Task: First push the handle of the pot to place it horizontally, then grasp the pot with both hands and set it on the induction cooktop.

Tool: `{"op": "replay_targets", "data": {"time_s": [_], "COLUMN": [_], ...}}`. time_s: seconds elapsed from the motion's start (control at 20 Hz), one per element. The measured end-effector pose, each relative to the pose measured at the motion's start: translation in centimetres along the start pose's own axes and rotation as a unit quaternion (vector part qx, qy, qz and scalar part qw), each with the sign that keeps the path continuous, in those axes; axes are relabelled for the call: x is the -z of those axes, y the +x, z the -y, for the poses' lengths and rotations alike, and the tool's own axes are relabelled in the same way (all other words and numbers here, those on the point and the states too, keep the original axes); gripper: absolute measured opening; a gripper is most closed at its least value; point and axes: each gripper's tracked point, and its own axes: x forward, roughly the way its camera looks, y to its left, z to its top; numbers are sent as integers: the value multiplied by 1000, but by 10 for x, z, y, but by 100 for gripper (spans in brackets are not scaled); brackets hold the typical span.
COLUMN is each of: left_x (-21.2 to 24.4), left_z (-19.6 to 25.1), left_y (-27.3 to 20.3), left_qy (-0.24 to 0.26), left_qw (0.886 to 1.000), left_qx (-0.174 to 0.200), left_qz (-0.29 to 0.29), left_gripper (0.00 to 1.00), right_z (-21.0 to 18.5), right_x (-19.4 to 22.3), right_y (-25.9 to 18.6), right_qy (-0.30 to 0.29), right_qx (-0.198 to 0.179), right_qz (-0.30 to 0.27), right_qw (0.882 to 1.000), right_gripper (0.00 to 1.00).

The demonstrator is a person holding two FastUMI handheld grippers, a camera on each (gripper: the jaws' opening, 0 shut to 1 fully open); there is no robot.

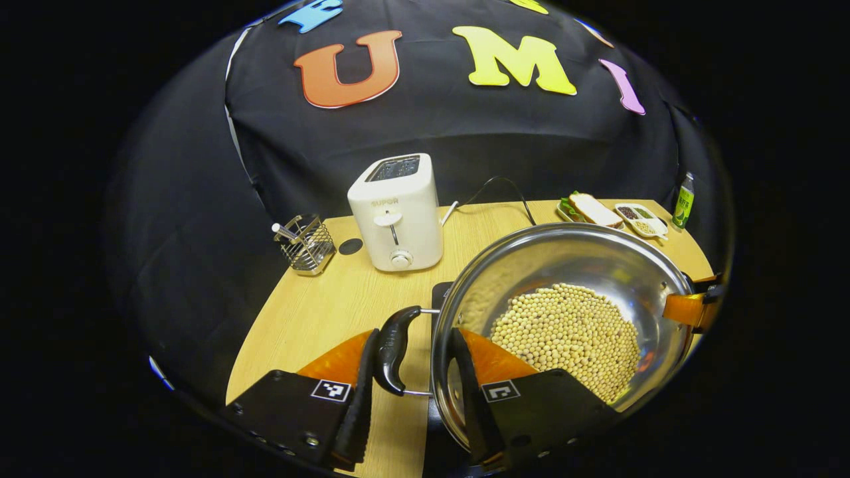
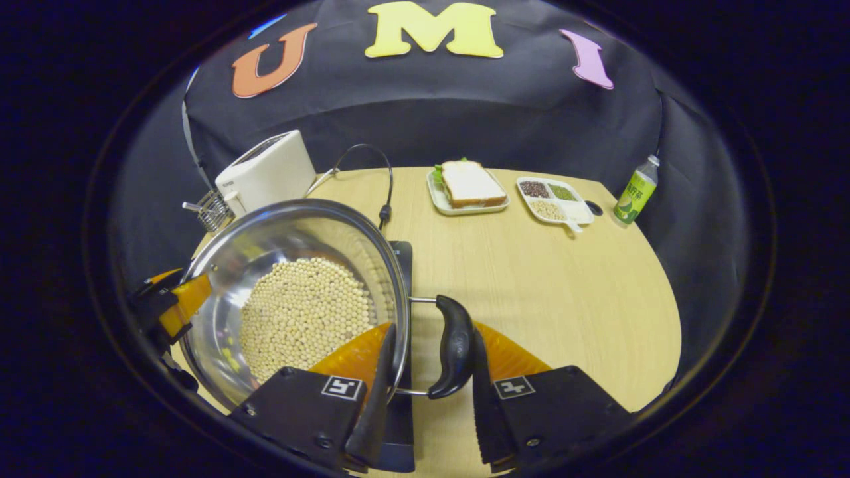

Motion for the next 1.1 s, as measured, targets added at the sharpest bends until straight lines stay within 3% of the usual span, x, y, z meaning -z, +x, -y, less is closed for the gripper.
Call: {"op": "replay_targets", "data": {"time_s": [0.3, 0.35, 0.45, 0.55, 0.8, 0.9, 1.1], "left_x": [2, 2, -9, -22, -33, -36, -64], "left_z": [0, -2, -17, -24, -26, -21, 5], "left_y": [-1, -3, -11, -25, -57, -72, -121], "left_qy": [1, -5, -5, 2, 8, 7, -1], "left_qw": [1000, 1000, 999, 997, 993, 992, 986], "left_qx": [12, 14, -15, -26, -49, -54, -53], "left_qz": [1, 6, 41, 78, 106, 112, 157], "left_gripper": [61, 64, 63, 97, 96, 97, 96], "right_z": [0, 0, 6, 13, 22, 24, 39], "right_x": [-2, -3, -5, -12, -29, -34, -48], "right_y": [1, 2, -5, -12, -34, -44, -84], "right_qy": [3, -1, 13, 16, -34, -50, -81], "right_qx": [-14, -20, -24, -29, -28, -32, -40], "right_qz": [5, 12, 30, 50, 96, 109, 155], "right_qw": [1000, 1000, 999, 998, 994, 992, 984], "right_gripper": [58, 60, 74, 82, 92, 88, 90]}}
